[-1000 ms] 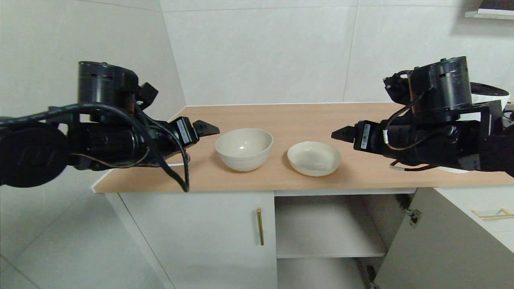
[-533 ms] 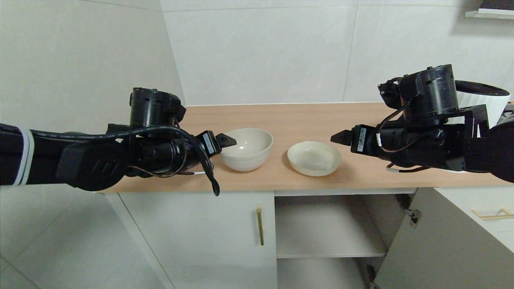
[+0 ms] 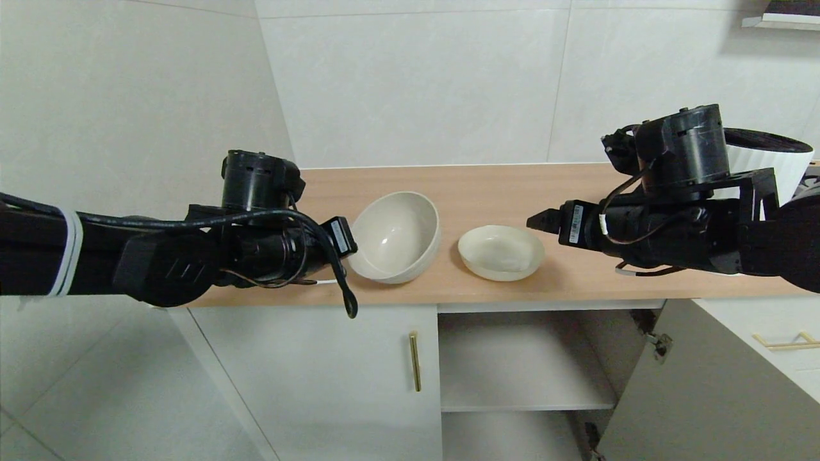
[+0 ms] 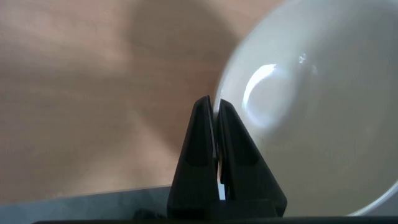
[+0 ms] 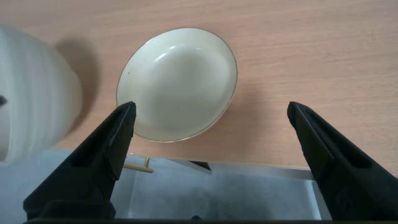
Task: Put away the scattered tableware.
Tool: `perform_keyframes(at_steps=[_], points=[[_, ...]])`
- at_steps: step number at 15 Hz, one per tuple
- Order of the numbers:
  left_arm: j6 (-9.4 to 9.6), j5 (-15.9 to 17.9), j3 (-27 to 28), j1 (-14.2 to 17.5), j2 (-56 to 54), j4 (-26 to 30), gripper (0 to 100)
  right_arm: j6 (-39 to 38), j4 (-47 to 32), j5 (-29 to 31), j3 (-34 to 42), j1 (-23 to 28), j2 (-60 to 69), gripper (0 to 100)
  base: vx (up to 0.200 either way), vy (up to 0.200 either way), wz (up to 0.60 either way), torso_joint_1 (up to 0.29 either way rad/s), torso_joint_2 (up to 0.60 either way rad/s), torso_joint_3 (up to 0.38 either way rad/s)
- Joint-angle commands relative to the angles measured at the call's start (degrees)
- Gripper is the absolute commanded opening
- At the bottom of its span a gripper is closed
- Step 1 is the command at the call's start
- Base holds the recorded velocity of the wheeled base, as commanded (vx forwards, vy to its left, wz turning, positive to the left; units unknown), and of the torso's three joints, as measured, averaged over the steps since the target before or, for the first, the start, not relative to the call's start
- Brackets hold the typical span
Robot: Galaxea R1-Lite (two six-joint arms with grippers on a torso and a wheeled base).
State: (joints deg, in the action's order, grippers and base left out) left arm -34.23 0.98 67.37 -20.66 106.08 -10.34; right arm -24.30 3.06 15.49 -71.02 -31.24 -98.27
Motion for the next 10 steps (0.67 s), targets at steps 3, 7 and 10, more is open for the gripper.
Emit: perform_keyframes(at_steps=[3,7,10], points=[[-0.05,-0.1,-0.2,0.0,-2.4,0.1,0,0.0,-0.4,0.4,-1.2,0.0,-1.8,100,0.0,0.0,0.0,0.0,0.0,0.0],[0.04,0.3,-1.4,0.0,-5.5,0.1,0,0.4,-0.1,8.7,-3.6,-0.1,-9.7,100,0.0,0.0,0.0,0.0,0.0,0.0],[0.04,1.5,-1.8,0.0,-6.2,0.1,0,0.4,0.1,9.8,-4.3,-0.2,-13.1,100,0.0,0.0,0.0,0.0,0.0,0.0]])
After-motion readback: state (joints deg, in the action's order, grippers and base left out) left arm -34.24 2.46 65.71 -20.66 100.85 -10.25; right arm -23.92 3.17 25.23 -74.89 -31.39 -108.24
